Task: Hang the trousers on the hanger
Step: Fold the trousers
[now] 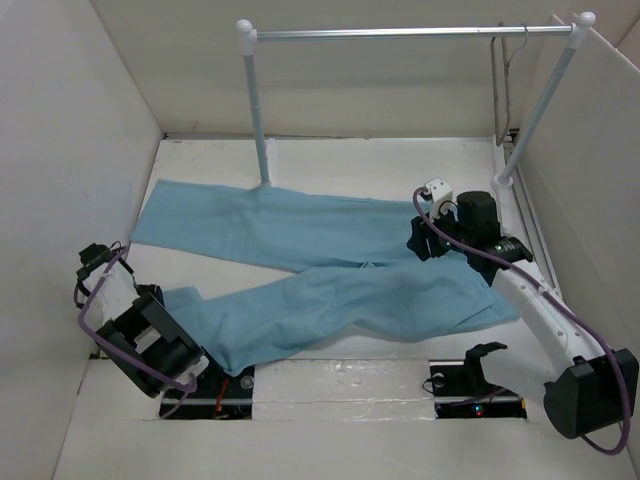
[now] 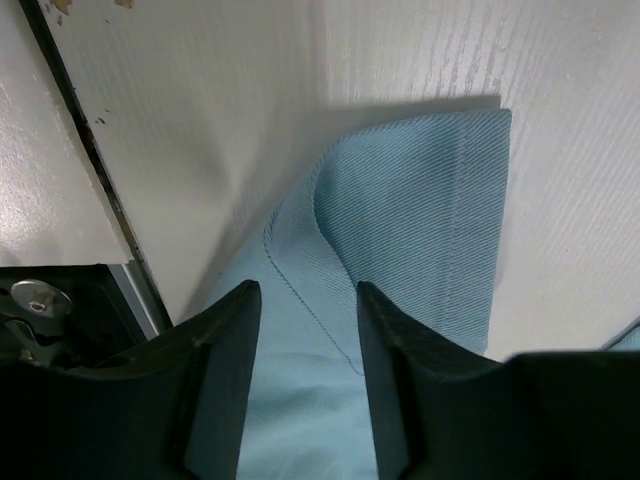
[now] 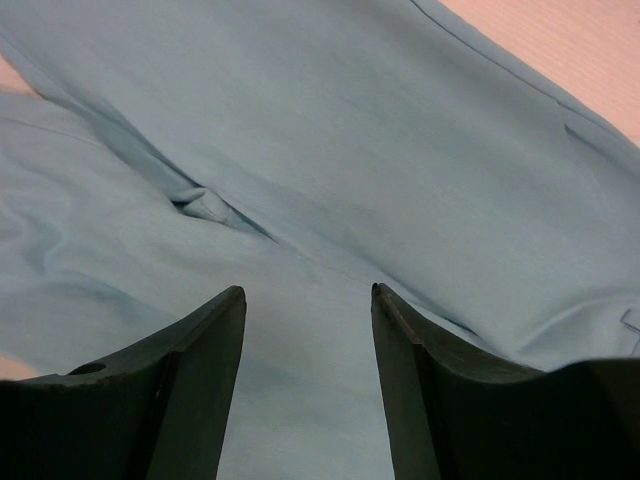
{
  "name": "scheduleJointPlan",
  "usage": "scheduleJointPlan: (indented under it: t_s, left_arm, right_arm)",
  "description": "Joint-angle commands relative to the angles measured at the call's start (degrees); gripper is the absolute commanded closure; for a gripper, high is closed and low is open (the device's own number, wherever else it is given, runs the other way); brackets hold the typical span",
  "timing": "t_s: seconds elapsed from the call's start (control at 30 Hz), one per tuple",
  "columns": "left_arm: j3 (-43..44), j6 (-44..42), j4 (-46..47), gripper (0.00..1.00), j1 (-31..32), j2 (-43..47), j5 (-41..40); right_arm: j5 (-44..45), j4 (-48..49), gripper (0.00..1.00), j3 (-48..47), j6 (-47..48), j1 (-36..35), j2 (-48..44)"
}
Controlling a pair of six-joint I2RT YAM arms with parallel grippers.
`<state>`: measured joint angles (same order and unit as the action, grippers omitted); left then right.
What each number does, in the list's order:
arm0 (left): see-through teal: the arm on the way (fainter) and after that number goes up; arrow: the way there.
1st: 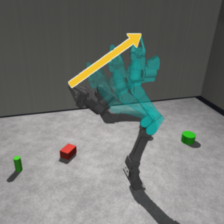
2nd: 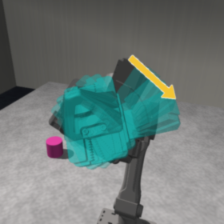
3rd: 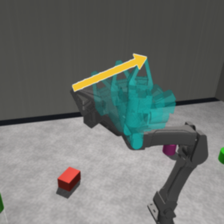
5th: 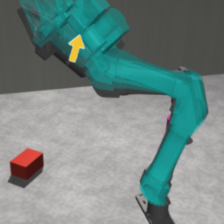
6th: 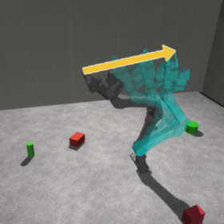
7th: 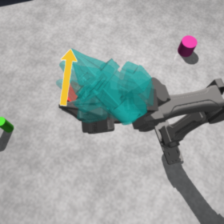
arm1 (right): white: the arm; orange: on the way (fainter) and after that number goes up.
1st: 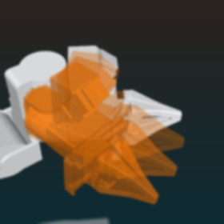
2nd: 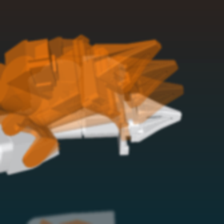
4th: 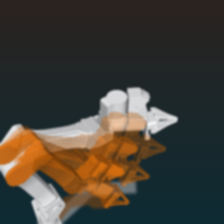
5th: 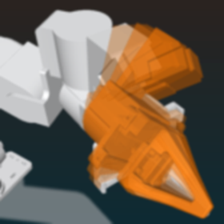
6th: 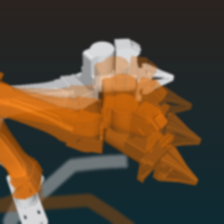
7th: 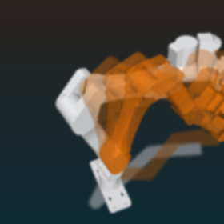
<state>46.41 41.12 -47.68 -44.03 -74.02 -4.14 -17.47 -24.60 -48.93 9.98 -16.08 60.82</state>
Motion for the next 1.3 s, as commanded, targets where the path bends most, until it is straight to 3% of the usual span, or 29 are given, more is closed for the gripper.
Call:
scheduleJointPlan:
  t_s: [0.0,0.07,0.27,0.37,0.4,0.47,0.67,0.8,0.93,1.0,1.03,1.07,1.2,1.27]
  left_arm:
    - [-0.4,2.4,-0.1,0.64,-0.5,-0.1,-1.8]
    - [-0.7,1.3,1.9,0.81,-0.5,-2.7,0.4]
    - [-0.7,-0.3,3.8,0.87,-0.5,-4.5,1.9]
    - [-0.9,-2.6,4.5,0.81,-0.5,-5.0,3.8]
    - [-1.1,-3.3,5.6,0.83,-0.5,-4.9,3.9]
    - [-2.2,-4.5,7.2,1.00,-0.5,-5.3,8.7]
    - [-0.1,-2.7,13.7,1.00,0.1,-0.4,17.2]
    - [7.9,-2.8,12.5,1.00,5.2,2.4,16.0]
    - [11.0,-7.6,8.9,1.00,8.1,1.8,12.9]
    - [10.0,-9.0,8.4,1.00,10.8,2.9,10.7]
    - [7.8,-9.7,8.9,0.82,11.9,3.8,11.6]
    - [6.4,-9.8,9.6,0.78,13.2,3.6,12.6]
    - [-1.1,-9.1,12.3,0.78,13.2,2.2,21.6]
    - [-4.4,-9.0,14.5,0.82,13.2,2.6,23.3]
  right_arm:
    - [-1.5,-0.7,0.41,-1.3,0.7,2.4,0.1]
    - [-1.6,-1.5,0.36,-1.2,0.7,3.9,-0.8]
    - [-3.2,-3.9,0.30,-2.7,1.0,6.7,-1.1]
    - [-4.2,-4.8,0.28,-4.1,1.1,6.7,-0.4]
    - [-4.5,-5.5,0.27,-4.5,1.1,6.7,0.2]
    - [-5.5,-5.2,0.27,-4.7,0.8,6.7,0.8]
    - [-5.6,-4.1,0.26,-3.0,0.3,6.7,0.7]
    - [-6.1,-4.0,0.21,-0.3,-0.3,3.9,1.1]
    - [0.1,-4.1,0.19,4.4,-1.8,1.6,-0.4]
    - [6.1,-2.6,0.16,8.4,-4.3,2.1,-1.6]
    - [7.8,-1.0,0.15,10.1,-5.0,2.7,-2.2]
    - [8.5,1.1,0.15,11.8,-6.0,3.6,-2.8]
    - [9.1,8.4,0.18,16.1,-8.3,8.1,2.4]
    - [9.1,11.3,0.28,16.3,-9.9,10.4,7.6]
